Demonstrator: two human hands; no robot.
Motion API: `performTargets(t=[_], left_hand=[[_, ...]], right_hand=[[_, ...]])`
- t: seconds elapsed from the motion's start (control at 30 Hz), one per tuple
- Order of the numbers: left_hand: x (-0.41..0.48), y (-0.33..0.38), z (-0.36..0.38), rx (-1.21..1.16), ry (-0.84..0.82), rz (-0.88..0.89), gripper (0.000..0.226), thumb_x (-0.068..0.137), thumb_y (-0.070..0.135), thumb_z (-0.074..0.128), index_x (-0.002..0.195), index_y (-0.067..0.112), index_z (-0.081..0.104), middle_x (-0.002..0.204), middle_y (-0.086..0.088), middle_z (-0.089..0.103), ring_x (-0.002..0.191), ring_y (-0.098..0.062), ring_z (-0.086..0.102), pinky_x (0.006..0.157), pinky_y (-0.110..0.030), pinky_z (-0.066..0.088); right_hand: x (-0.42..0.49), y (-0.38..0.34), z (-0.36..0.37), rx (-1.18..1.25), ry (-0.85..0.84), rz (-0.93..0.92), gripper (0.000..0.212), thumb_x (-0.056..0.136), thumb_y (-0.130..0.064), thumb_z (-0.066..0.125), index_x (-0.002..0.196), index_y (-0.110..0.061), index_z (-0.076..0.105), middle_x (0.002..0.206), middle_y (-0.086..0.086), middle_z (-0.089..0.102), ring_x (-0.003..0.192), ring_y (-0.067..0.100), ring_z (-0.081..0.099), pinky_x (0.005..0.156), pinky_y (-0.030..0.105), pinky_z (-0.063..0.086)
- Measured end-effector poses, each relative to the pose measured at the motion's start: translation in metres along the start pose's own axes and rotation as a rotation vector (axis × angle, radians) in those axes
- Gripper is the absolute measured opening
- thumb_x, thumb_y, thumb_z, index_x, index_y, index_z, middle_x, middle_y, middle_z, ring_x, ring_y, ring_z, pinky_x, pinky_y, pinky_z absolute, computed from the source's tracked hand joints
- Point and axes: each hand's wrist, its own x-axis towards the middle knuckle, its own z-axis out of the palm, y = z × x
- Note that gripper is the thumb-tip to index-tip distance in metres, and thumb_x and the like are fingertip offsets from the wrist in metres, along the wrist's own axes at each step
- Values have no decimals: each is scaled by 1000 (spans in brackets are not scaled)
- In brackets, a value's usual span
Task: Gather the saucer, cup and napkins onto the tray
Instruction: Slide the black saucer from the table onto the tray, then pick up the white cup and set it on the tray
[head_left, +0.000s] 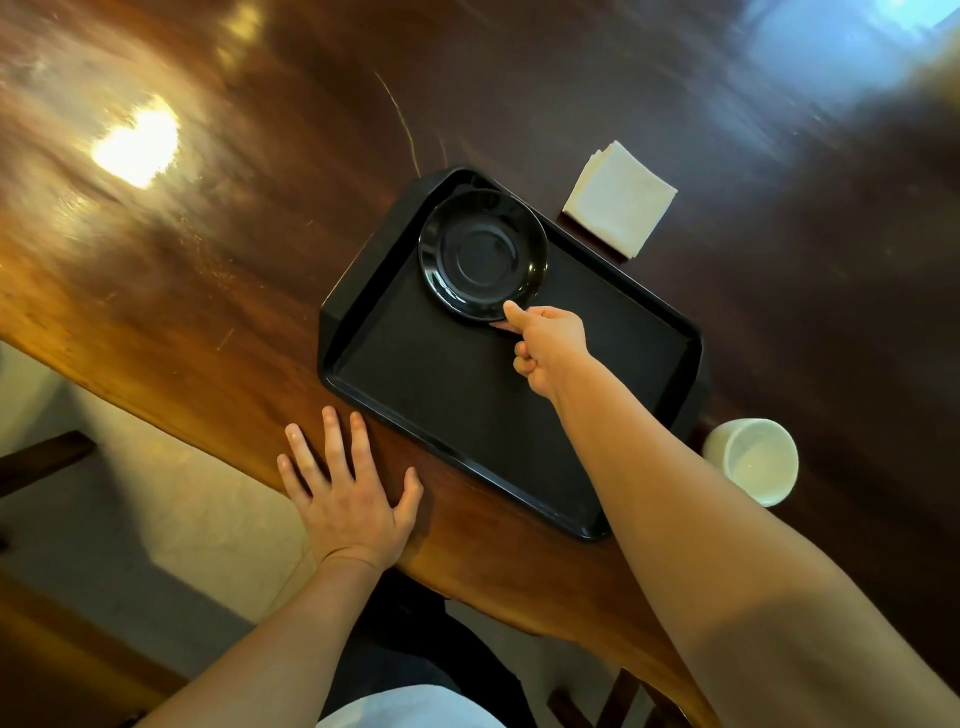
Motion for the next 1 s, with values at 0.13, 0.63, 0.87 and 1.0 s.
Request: performTargets(t=[0.13,0.63,0.87,1.0], left_hand=[[1,-1,0,-2,11,2,91,88,68,36,159,12,34,169,-18,25,156,-49,14,125,-62,3],[-1,-2,-1,-57,41,7,88,89,61,43,159,9,34,169,-21,24,157,-49,10,125,-63,4],[-3,0,-4,-45,36,0,89,89,64,40,160,11,32,170,-19,22,158,-48,8,125,-63,6],[-4,0,-4,-55,60,5,87,93,61,51,161,11,30,170,-18,20,158,-47,6,126,-62,5]], right_hand=[[-5,-4,-11,-104,-11,-38,37,93,-37,72,102,-2,64,98,6,78,43,9,33,39,20,33],[-37,26,-96,-56,141,-43,35,102,-42,54,106,-8,63,97,7,76,46,8,37,36,17,34],[-56,70,-136,40,187,2,37,105,-43,48,109,-8,62,100,9,76,47,9,39,36,18,34],[-69,93,-152,93,210,26,40,105,-44,47,111,-8,62,102,9,76,47,9,39,37,18,34]])
